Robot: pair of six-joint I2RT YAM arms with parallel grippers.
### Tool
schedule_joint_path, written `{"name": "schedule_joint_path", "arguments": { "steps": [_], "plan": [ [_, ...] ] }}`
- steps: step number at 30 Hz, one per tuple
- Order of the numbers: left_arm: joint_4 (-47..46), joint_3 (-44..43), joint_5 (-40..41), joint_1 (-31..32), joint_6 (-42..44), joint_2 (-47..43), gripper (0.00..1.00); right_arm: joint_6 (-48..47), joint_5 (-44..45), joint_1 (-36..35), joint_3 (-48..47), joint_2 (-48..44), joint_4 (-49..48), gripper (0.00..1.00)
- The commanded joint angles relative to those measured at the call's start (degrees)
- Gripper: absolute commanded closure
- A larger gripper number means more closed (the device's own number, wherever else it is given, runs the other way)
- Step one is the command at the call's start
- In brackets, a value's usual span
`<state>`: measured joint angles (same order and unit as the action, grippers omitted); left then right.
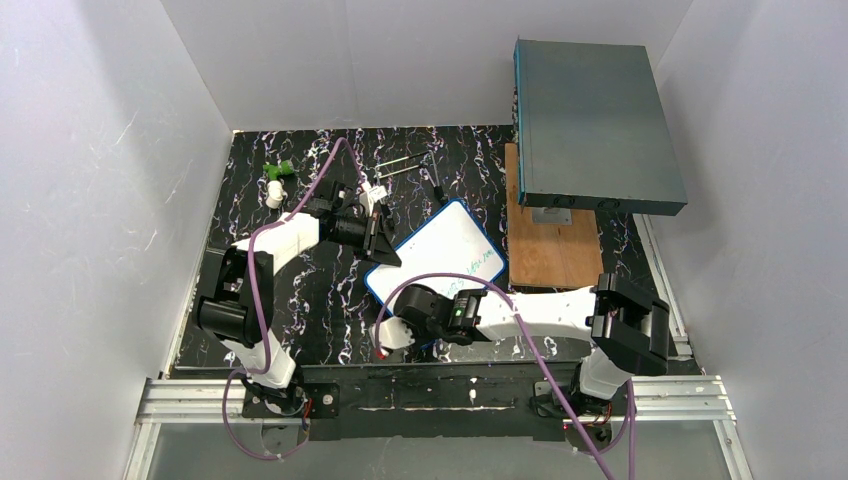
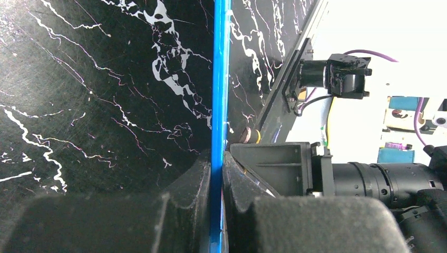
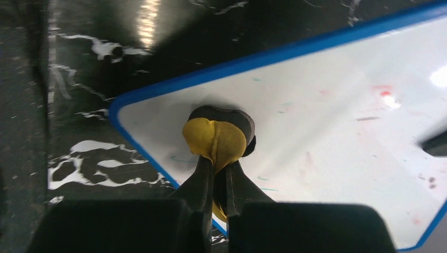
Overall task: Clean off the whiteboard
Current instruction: Erase the whiteboard at the center of the board.
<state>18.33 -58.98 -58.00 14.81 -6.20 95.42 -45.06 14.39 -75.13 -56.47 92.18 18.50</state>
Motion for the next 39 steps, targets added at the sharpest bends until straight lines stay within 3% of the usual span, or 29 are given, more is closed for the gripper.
{"name": "schedule_joint_path", "arguments": {
  "steps": [1,7,19,30,39],
  "plan": [
    [2.2,-0.8,-1.2,0.7,0.8,0.1,1.00,-3.1,-5.6,-1.9,-0.5,1.3,6.6,0.99],
    [2.3,-0.8,-1.2,0.7,0.8,-0.1,1.00,-3.6,-1.2,-1.0,0.0,2.9,5.8,0.99],
    [2.2,-0.8,-1.5,0.8,0.9,-0.1,1.00,2.0,5.1,8.5,-1.3,0.6,-1.4,0.99],
    [2.4,-0.6,-1.3,0.8,1.3,-0.4,1.00,-3.8,-10.0,3.3,0.2,0.6,10.2,0.99],
    [2.3,-0.7,-1.6,0.9,1.3,-0.5,1.00,-4.5,-8.1,2.4,0.6,2.7,10.6,0.99]
  ]
}}
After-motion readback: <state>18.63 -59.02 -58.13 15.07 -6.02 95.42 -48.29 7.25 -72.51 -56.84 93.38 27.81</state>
